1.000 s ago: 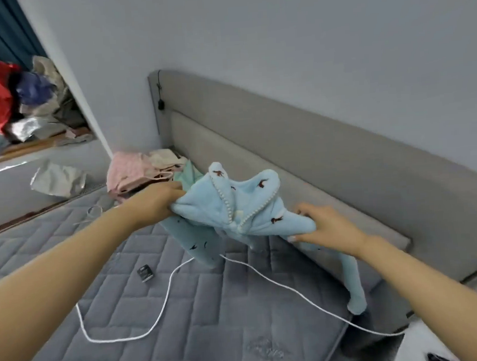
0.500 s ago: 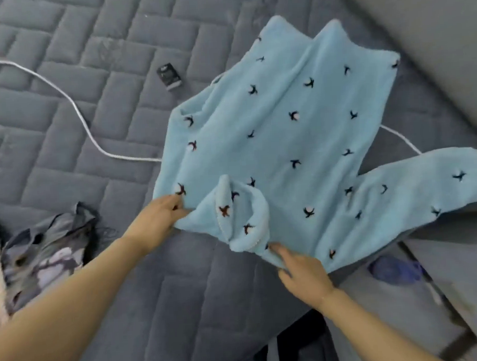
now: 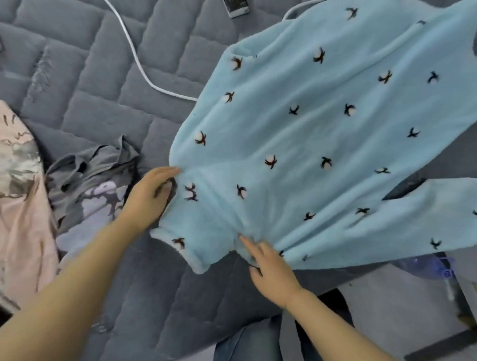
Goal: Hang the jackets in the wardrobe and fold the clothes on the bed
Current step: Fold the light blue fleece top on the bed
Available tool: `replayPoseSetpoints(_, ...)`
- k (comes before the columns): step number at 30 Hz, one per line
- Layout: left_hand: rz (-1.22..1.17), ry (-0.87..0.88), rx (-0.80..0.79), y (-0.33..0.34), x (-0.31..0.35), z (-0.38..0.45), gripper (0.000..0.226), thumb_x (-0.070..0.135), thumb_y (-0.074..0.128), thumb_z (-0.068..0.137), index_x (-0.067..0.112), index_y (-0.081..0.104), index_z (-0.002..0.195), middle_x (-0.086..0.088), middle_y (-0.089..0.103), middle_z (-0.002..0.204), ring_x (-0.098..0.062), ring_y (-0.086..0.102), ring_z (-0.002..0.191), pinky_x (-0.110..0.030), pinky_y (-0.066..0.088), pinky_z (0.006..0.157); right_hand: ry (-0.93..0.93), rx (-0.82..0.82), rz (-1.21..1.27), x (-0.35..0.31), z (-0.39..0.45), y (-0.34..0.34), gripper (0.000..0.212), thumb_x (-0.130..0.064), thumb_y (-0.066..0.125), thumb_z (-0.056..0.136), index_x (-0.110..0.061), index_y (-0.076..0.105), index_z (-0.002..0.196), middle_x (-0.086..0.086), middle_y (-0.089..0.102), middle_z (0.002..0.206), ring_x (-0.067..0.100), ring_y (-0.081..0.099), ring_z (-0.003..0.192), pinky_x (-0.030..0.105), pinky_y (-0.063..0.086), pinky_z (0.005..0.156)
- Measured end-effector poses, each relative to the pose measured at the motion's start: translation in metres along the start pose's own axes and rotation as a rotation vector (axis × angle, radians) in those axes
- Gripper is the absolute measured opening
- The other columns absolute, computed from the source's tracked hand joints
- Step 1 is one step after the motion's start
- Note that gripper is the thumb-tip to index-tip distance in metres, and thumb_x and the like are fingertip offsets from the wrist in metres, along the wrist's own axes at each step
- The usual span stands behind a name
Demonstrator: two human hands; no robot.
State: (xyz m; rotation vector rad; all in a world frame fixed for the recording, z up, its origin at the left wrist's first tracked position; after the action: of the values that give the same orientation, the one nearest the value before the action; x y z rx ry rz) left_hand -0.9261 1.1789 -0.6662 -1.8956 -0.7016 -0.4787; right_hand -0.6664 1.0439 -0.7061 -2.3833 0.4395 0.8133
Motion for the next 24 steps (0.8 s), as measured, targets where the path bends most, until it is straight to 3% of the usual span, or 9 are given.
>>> replayPoseSetpoints(3,-0.493,-0.338,0.273,0.010,0.008,-0.062,0.026,0.017,0.052,0.101,0.030,0.061,0.121,0.006,0.058,0.126,-0.013,0.055,0.119,-0.038,0.044,0.105,-0.021,-0.062,0.185,0.012,-0.029,-0.022,0.051,-0.017,0.044,0.101,-0.034,0.030,0.148,-0.014,0.043,0.129,0.002,0.041,0.120,0.006,0.029,0.100)
replayPoseSetpoints(6,-0.361,-0.354,0.523,0.024,0.055,-0.123,0.021,0.023,0.053,0.096,0.027,0.063,0.114,0.008,0.056,0.126,-0.011,0.050,0.119,-0.029,0.042,0.100,0.034,0.071,0.280,0.044,-0.053,-0.072,0.040,-0.013,0.047,0.101,-0.031,0.048,0.137,-0.017,0.047,0.132,-0.005,0.043,0.122,0.011,0.032,0.106)
replayPoseSetpoints(7,-0.275,-0.351,0.572,0.034,0.074,-0.137,0.021,0.021,0.054,0.094,0.025,0.063,0.113,0.008,0.054,0.127,-0.009,0.047,0.120,-0.032,0.037,0.104,0.066,0.120,0.325,0.058,-0.059,-0.091,0.038,-0.011,0.048,0.100,-0.031,0.052,0.131,-0.016,0.050,0.130,-0.006,0.046,0.118,0.014,0.036,0.104)
replayPoseSetpoints(9,-0.254,-0.392,0.595,0.068,0.108,-0.151,0.020,0.012,0.058,0.093,0.021,0.064,0.110,0.008,0.053,0.126,-0.007,0.044,0.119,-0.044,0.035,0.107,0.116,0.227,0.409,0.087,-0.067,-0.133,0.035,-0.005,0.050,0.098,-0.032,0.058,0.120,-0.013,0.057,0.123,-0.005,0.052,0.110,0.017,0.044,0.096)
replayPoseSetpoints(12,-0.376,-0.620,0.592,0.129,0.135,-0.157,0.017,0.013,0.063,0.092,0.020,0.065,0.107,0.010,0.053,0.116,-0.017,0.049,0.117,-0.038,0.035,0.102,0.214,0.377,0.497,0.139,-0.070,-0.196,0.030,-0.003,0.051,0.097,-0.027,0.061,0.113,-0.004,0.061,0.122,0.006,0.057,0.108,0.020,0.044,0.088)
replayPoseSetpoints(15,-0.856,-1.088,0.671,0.208,0.141,-0.170,0.027,0.027,0.069,0.090,0.016,0.058,0.112,0.000,0.053,0.115,-0.023,0.051,0.114,-0.039,0.042,0.100,0.305,0.537,0.407,0.186,-0.069,-0.264,0.021,-0.008,0.054,0.095,-0.020,0.061,0.111,0.005,0.060,0.122,0.021,0.055,0.113,0.033,0.045,0.095)
replayPoseSetpoints(17,-1.248,-1.302,0.593,0.269,0.161,-0.170,0.040,0.039,0.072,0.087,0.013,0.056,0.112,0.002,0.054,0.109,-0.021,0.049,0.110,-0.037,0.041,0.098,0.383,0.529,0.120,0.216,-0.068,-0.299,0.024,-0.023,0.059,0.094,-0.015,0.058,0.116,0.007,0.054,0.125,0.026,0.050,0.118,0.040,0.042,0.098)
replayPoseSetpoints(20,-1.566,-1.182,0.453,0.323,0.202,-0.142,0.067,0.050,0.067,0.086,0.017,0.045,0.139,0.004,0.054,0.133,-0.020,0.049,0.124,-0.044,0.036,0.111,0.353,0.263,-0.105,0.245,-0.063,-0.303,0.041,-0.041,0.061,0.092,-0.012,0.055,0.120,0.005,0.050,0.121,0.025,0.050,0.112,0.040,0.043,0.095)
replayPoseSetpoints(24,-1.604,-0.976,0.690,0.322,0.211,-0.127,0.046,0.036,0.060,0.095,0.017,0.053,0.136,-0.001,0.062,0.132,-0.018,0.060,0.118,-0.040,0.048,0.104,0.238,0.010,-0.328,0.253,-0.073,-0.254,0.022,-0.032,0.056,0.096,-0.011,0.062,0.097,0.006,0.061,0.100,0.025,0.059,0.092,0.033,0.042,0.074)
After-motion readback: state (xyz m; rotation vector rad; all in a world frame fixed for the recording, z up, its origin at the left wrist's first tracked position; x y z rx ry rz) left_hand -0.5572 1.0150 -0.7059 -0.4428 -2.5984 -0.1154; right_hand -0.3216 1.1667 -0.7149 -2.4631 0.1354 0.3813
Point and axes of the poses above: each hand's wrist, its own z-axis towards the middle knuckle, its own y-axis out of the palm, x = y × z, the point moved 8 cm from there along z, towards the middle knuckle
